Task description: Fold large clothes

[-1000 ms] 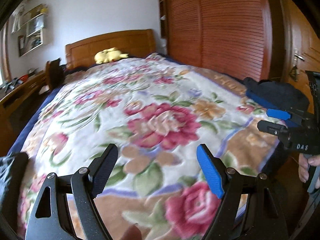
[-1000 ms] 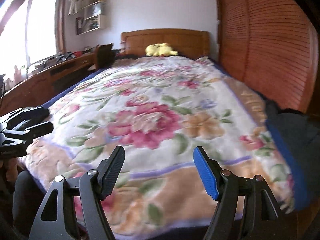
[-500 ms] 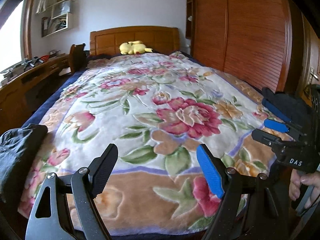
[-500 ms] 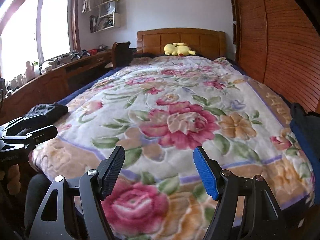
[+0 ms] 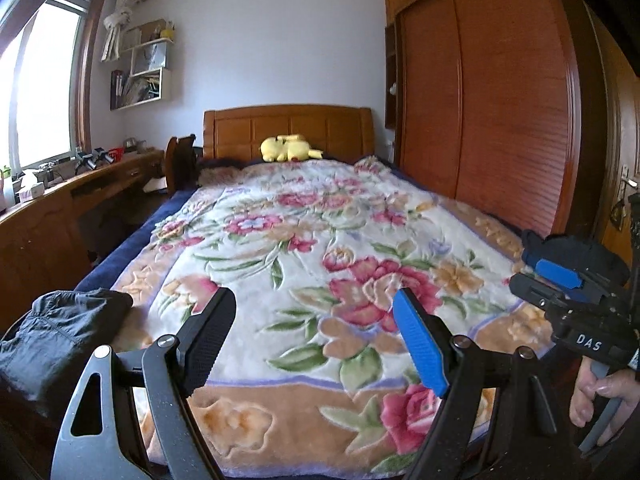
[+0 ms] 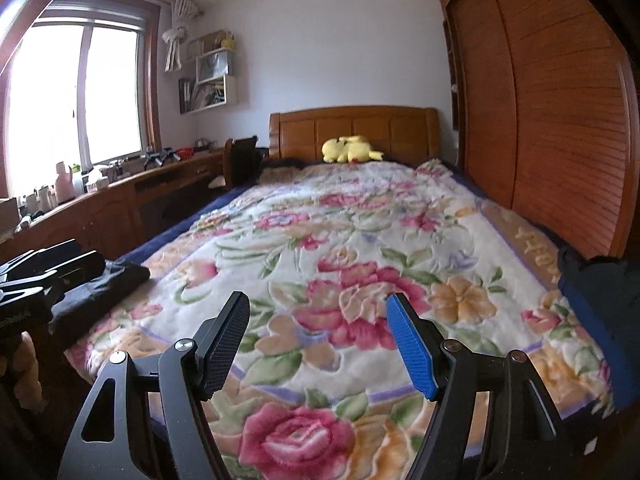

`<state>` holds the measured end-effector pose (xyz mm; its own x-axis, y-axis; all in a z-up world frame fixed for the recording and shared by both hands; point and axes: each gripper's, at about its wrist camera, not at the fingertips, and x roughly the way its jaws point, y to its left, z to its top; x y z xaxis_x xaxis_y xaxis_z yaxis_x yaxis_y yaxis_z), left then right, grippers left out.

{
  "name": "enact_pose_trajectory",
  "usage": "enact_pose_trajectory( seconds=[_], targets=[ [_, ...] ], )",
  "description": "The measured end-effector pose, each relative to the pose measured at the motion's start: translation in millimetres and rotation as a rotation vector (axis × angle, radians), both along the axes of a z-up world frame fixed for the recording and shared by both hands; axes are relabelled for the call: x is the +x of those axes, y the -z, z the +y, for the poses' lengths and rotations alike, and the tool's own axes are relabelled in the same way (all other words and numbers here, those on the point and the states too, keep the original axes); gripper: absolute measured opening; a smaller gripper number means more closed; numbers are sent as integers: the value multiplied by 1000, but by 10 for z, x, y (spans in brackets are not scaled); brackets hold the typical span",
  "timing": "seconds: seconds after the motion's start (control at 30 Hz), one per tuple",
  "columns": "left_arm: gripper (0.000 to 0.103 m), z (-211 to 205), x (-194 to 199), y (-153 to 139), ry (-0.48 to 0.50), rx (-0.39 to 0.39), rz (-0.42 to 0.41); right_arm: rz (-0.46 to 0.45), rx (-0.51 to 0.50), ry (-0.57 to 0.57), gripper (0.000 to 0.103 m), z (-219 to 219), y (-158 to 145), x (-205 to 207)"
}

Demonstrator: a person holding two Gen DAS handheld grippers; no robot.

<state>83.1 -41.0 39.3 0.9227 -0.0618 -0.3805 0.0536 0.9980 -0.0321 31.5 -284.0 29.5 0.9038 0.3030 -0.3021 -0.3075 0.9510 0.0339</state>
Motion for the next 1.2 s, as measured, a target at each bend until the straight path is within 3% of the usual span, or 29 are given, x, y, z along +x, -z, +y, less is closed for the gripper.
enact_pose_trajectory(
  seconds=[1.2],
  targets=[
    [82, 50, -70, 64, -20, -18, 3, -10, 14, -6, 73, 83, 45, -6]
  ],
)
